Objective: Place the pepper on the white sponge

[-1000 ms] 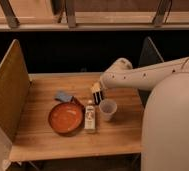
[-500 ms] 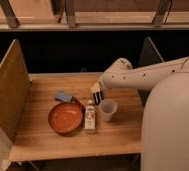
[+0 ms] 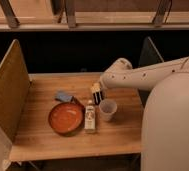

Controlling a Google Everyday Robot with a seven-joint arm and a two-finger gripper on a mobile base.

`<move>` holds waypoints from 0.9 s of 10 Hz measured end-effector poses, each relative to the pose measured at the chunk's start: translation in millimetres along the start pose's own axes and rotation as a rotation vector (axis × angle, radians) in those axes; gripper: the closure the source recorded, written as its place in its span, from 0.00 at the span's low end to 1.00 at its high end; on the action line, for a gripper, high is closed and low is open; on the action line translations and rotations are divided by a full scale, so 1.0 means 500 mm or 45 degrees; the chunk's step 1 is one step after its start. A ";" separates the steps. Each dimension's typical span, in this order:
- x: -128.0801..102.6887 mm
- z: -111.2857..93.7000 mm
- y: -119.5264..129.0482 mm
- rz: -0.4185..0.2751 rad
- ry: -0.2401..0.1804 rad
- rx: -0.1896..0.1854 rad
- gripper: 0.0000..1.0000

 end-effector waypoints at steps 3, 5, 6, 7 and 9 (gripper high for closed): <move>0.000 0.000 0.000 0.000 0.000 0.000 0.20; 0.001 0.001 0.000 0.000 0.001 0.000 0.20; 0.001 0.001 0.000 0.000 0.001 0.000 0.20; 0.000 0.001 0.000 -0.002 0.001 0.000 0.20; -0.015 0.016 0.024 -0.059 0.013 -0.011 0.20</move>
